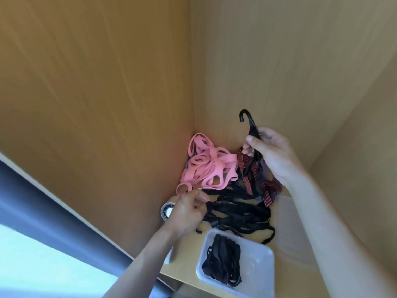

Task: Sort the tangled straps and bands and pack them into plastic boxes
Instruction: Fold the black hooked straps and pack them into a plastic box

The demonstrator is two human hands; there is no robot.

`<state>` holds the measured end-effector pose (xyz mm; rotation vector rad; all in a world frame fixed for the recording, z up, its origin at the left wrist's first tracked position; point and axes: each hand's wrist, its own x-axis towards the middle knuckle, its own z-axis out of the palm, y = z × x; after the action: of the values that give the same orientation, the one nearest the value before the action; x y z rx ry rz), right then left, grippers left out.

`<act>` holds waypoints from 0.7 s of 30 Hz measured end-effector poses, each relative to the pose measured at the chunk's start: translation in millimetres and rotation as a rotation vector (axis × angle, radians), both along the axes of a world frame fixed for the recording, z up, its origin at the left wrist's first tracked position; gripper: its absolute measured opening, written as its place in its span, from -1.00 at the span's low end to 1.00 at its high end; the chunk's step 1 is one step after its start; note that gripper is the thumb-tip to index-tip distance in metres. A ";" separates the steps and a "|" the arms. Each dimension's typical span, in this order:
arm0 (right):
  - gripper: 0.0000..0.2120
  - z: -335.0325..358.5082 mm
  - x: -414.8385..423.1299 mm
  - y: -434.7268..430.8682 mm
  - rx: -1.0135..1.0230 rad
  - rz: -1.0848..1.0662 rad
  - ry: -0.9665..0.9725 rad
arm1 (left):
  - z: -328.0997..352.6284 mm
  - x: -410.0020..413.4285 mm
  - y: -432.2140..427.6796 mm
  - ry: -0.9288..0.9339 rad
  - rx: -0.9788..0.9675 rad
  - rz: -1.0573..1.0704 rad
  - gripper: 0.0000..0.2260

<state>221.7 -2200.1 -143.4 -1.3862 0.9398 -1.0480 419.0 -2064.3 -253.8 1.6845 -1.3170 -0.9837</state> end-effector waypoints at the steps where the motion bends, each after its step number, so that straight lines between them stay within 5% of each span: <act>1: -0.84 10.0 -1.2 2.6 -0.013 -0.003 -0.026 | 0.1 -3.4 -6.3 -0.001 0.006 -0.008 -0.75; 4: -0.84 42.6 -6.6 10.3 -0.060 -0.019 -0.084 | 6.7 -21.2 -24.5 0.028 0.015 -0.045 -0.81; 10: -0.85 100.8 -8.5 18.2 -0.078 0.013 -0.292 | 42.4 -57.8 -58.7 0.011 -0.142 -0.159 -0.25; 16: -0.95 148.0 -13.9 25.8 -0.108 0.073 -0.479 | 58.6 -65.2 -86.5 -0.113 -0.226 -0.119 -0.82; 21: -0.97 177.1 -37.4 30.4 -0.226 -0.017 -0.575 | 60.2 -37.2 -92.1 -0.108 -0.181 -0.125 -0.88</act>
<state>184.3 -2169.7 33.7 -1.1523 0.4185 -1.4958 381.8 -2156.4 -193.6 1.5510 -1.5500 -0.8257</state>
